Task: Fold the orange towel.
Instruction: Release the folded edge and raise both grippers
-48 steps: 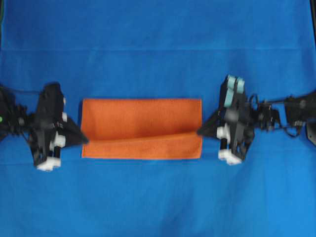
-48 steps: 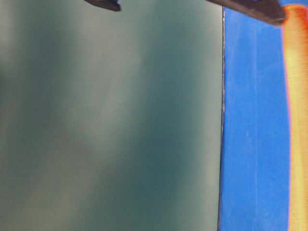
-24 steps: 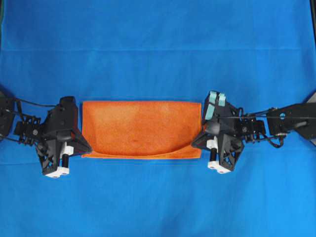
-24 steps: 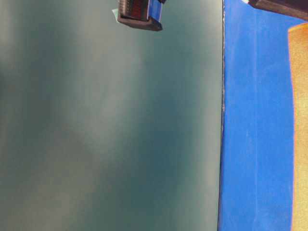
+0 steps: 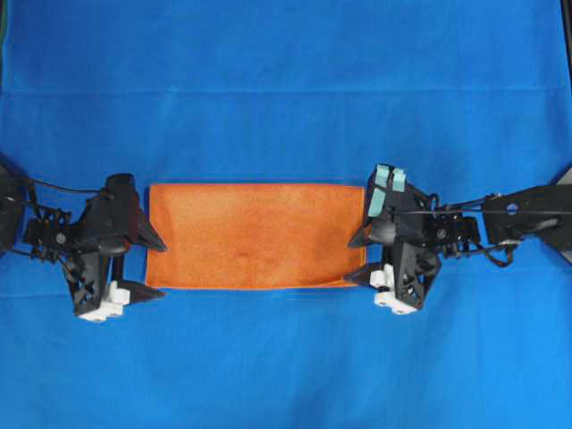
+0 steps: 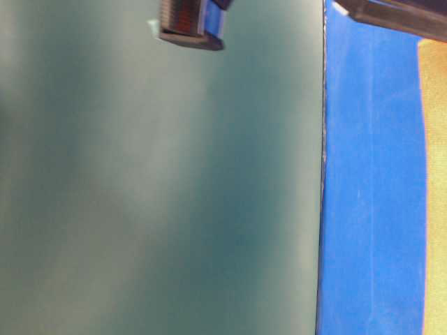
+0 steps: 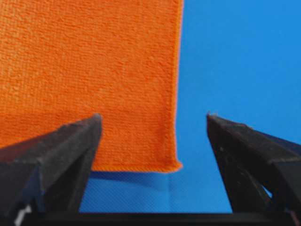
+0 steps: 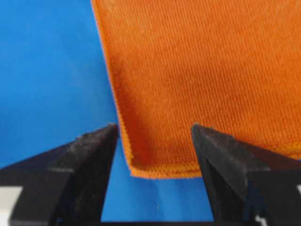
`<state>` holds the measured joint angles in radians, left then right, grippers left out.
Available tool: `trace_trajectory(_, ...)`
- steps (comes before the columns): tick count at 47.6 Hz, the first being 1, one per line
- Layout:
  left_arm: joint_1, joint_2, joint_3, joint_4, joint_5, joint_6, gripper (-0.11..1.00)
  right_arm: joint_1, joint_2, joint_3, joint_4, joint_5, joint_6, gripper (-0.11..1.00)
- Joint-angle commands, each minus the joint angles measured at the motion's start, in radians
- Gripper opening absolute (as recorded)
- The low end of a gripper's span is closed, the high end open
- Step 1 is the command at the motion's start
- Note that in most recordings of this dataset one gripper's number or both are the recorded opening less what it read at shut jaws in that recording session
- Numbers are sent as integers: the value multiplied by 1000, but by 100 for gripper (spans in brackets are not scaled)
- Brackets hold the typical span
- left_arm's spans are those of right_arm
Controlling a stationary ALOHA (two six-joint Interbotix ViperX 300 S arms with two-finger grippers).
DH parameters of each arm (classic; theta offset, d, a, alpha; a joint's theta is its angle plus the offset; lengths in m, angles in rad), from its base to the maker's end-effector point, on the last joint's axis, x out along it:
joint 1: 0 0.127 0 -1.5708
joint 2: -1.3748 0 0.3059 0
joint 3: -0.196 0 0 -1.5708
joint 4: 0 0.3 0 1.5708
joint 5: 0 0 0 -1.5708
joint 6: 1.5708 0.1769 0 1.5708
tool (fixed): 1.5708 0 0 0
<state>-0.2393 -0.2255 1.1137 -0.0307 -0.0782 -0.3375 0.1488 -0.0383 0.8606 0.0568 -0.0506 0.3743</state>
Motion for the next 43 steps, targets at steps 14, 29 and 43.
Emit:
trace_trajectory(14, 247, -215, 37, 3, 52, 126, 77, -196, -143, 21, -109, 29, -6, 59)
trace_trajectory(29, 305, -201, 55, 3, -5, 164, 77, -244, -120, 21, -141, 29, -6, 59)
trace_trajectory(43, 371, 12, 54, 3, -97, 199, 77, -296, 17, 15, -149, 25, -8, 59)
